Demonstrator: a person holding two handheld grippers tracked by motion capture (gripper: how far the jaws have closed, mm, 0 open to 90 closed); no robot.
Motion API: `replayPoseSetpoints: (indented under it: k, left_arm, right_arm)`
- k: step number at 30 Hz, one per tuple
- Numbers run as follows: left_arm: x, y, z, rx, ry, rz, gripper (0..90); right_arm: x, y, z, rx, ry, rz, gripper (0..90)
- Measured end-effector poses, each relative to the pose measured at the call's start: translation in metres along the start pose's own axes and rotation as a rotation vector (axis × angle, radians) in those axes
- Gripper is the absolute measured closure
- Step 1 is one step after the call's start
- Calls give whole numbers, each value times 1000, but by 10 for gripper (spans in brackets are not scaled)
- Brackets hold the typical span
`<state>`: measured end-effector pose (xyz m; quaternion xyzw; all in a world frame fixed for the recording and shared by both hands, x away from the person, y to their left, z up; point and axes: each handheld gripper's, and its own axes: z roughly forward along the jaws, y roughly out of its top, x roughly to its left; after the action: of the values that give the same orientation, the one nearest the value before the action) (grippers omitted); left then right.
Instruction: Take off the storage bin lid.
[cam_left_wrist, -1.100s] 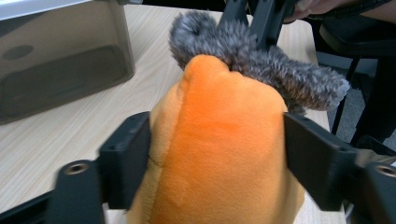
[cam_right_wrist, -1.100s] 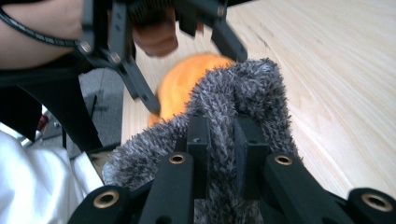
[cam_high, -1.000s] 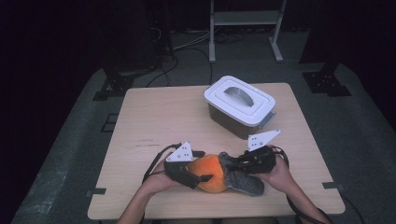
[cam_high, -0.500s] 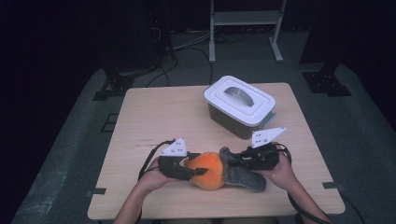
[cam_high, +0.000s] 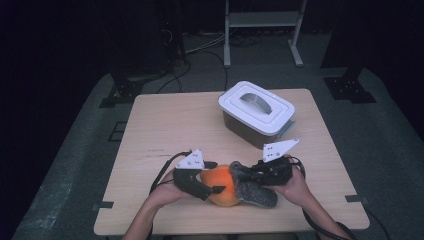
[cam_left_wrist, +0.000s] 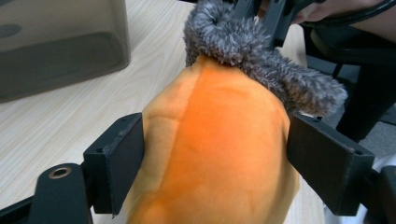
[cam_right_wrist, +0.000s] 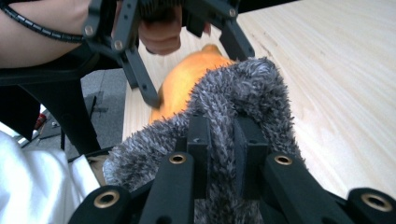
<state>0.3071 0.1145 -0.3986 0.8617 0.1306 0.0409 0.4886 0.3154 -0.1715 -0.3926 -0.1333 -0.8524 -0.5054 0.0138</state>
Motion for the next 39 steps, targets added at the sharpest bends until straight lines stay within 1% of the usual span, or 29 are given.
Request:
replayPoseSetpoints:
  k: [3, 4, 7, 8, 9, 10, 13, 14, 15, 16, 17, 18, 19, 20, 21, 23, 24, 25, 26, 27, 28, 29, 30, 31, 33, 34, 35, 36, 39]
  left_arm:
    - [3, -4, 0, 2, -8, -9, 159]
    - [5, -8, -1, -3, -17, -26, 157]
    - [9, -12, 0, -2, -36, -48, 159]
    - [9, -12, 0, -2, -36, -48, 199]
    - [9, -13, 0, 0, -39, -47, 199]
    - [9, -11, -1, -4, -23, -52, 313]
    - [8, -9, -3, -18, -9, -44, 410]
    - [8, -5, -6, -31, 0, -39, 422]
    - [8, -5, -6, -31, 0, -39, 431]
    - [7, -3, -7, -33, 5, -35, 436]
    - [5, 0, -8, -18, 20, -18, 436]
    - [2, 5, -6, 8, 34, 6, 437]
    - [2, 5, -6, 8, 34, 6, 436]
    - [-2, 7, -3, 6, 41, 11, 434]
    - [-2, 7, -3, 6, 41, 11, 429]
    - [-3, 6, 1, 2, 41, 11, 417]
    - [-1, 4, 2, 3, 39, 6, 367]
    - [0, 2, 3, -5, 41, -3, 332]
    - [1, 1, 3, -16, 38, -15, 288]
    - [1, 1, 3, -16, 38, -15, 250]
    - [2, 0, 3, -29, 32, -24, 250]
    - [3, -1, 3, -29, 35, -25, 215]
    - [6, -5, 3, -23, 25, -44, 174]
    - [6, -5, 3, -23, 25, -44, 159]
    - [8, -10, 6, 1, 28, -47, 150]
    - [10, -15, 10, 6, 16, -70, 146]
    - [10, -15, 10, 6, 16, -70, 151]
    - [11, -18, 14, -18, -1, -71, 197]
    - [9, -17, 14, -24, 9, -52, 375]
  right_arm:
    - [-3, -4, -2, 14, -11, 8, 782]
    - [-4, -5, -2, 19, -9, 13, 782]
    - [-7, -9, -1, 36, -6, 25, 782]
    - [-8, -10, -1, 45, -6, 30, 782]
    - [-8, -10, -1, 45, -6, 30, 782]
    - [-10, -11, -2, 47, -1, 38, 782]
    - [-11, -8, -5, 40, -17, 30, 783]
    - [-9, -3, -11, 6, -24, 16, 784]
    - [-9, -3, -11, 6, -24, 16, 784]
    - [-6, 1, -16, -41, -18, 10, 784]
    - [-6, 1, -16, -41, -18, 10, 784]
    - [-1, 9, -20, -97, -3, -1, 784]
    - [-1, 9, -20, -97, -3, -1, 784]
    - [4, 14, -19, -108, -3, -22, 783]
    - [4, 14, -19, -108, -3, -22, 783]
    - [9, 17, -10, -72, -21, -53, 781]
    - [7, 13, -4, -48, -20, -47, 780]
    - [5, 11, -2, -40, -16, -41, 781]
    - [3, 8, -1, -34, -18, -34, 781]
    - [3, 8, -1, -34, -18, -34, 781]
    - [2, 6, -1, -34, -19, -26, 781]
    - [0, 5, -2, -33, -18, -22, 781]
    - [-1, 3, -3, -24, -32, -20, 781]
    - [-2, 1, -5, -21, -37, -13, 781]
    - [-4, -1, -6, -20, -39, -6, 782]
    - [-8, -4, -9, -17, -42, 11, 782]
    - [-9, -5, -10, -16, -41, 18, 782]
    - [-11, -6, -11, -13, -43, 19, 781]
    - [-10, -6, -13, -13, -51, 15, 785]
